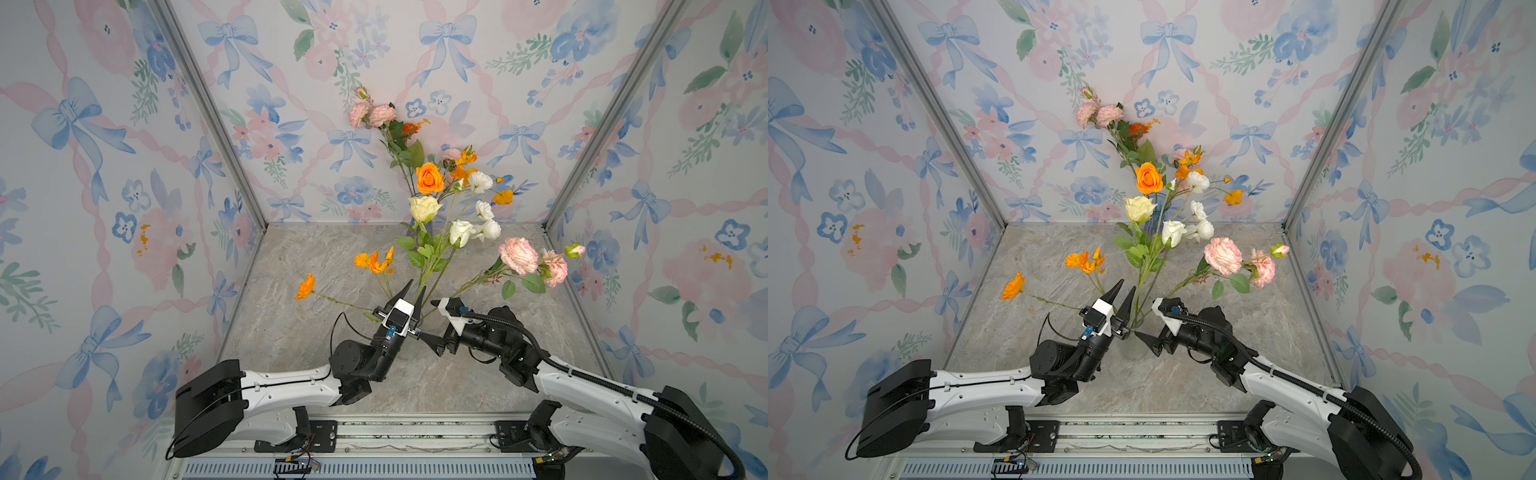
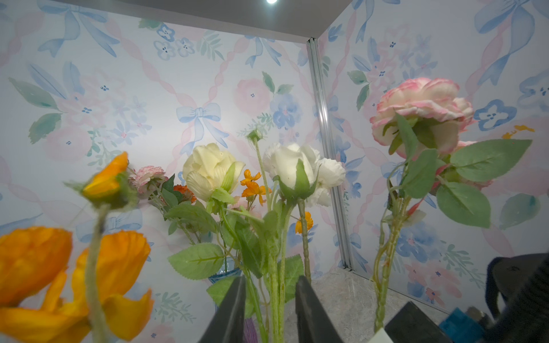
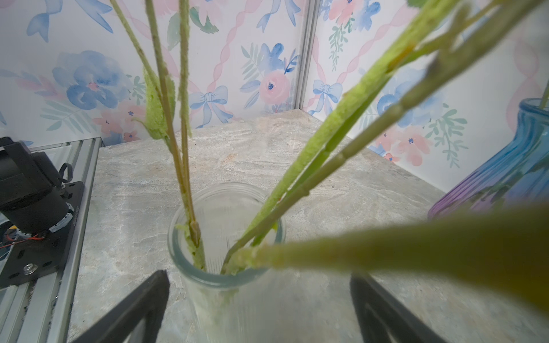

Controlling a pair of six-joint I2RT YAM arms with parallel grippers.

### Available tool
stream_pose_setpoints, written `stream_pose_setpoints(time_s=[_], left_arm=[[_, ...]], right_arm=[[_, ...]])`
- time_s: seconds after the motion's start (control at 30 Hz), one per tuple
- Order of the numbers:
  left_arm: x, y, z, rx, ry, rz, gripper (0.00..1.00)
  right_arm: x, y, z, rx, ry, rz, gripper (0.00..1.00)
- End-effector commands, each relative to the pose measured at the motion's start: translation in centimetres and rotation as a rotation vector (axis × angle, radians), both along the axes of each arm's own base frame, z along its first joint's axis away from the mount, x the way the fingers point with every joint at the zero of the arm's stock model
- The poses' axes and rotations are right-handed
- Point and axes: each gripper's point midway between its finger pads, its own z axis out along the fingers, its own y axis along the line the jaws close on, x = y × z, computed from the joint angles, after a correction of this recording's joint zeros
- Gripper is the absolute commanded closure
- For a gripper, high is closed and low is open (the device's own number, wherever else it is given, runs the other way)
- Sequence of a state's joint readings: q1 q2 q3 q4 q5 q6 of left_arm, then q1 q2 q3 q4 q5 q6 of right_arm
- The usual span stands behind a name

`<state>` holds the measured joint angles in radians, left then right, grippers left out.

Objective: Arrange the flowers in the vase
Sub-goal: 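Open the left gripper to release the rosebud and draw it down, then close the left gripper around the glass cup while the right gripper draws back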

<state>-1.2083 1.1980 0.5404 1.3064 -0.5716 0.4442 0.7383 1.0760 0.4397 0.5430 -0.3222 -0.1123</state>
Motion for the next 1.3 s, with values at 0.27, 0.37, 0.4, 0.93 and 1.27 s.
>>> stream_pose_setpoints(time_s=[0.27,0.37,0.4,0.93,1.27], left_arm=[[-2.2,1.0,-2.9,0.124,0.164,-0.147,0.33],[-2.7,0.9,-4.9,0.187,0.21,-0.18,0.25],[-2.8,0.8,-5.6,0.214,0.223,-0.189,0.24],[-4.6,0.9,-13.5,0.294,0.382,-0.26,0.02],[-3.1,2.7,-17.6,0.266,0.482,-0.13,0.02]], right_arm=[[0.0,-0.2,0.5,0.02,-0.009,0.001,0.03],[0.0,-0.2,0.5,0.02,-0.008,0.001,0.03],[0.0,-0.2,0.5,0.022,-0.008,0.002,0.03],[-0.1,-1.1,0.4,-0.024,0.001,-0.015,0.03],[-2.9,-3.7,-2.0,-0.04,0.107,-0.024,0.03]])
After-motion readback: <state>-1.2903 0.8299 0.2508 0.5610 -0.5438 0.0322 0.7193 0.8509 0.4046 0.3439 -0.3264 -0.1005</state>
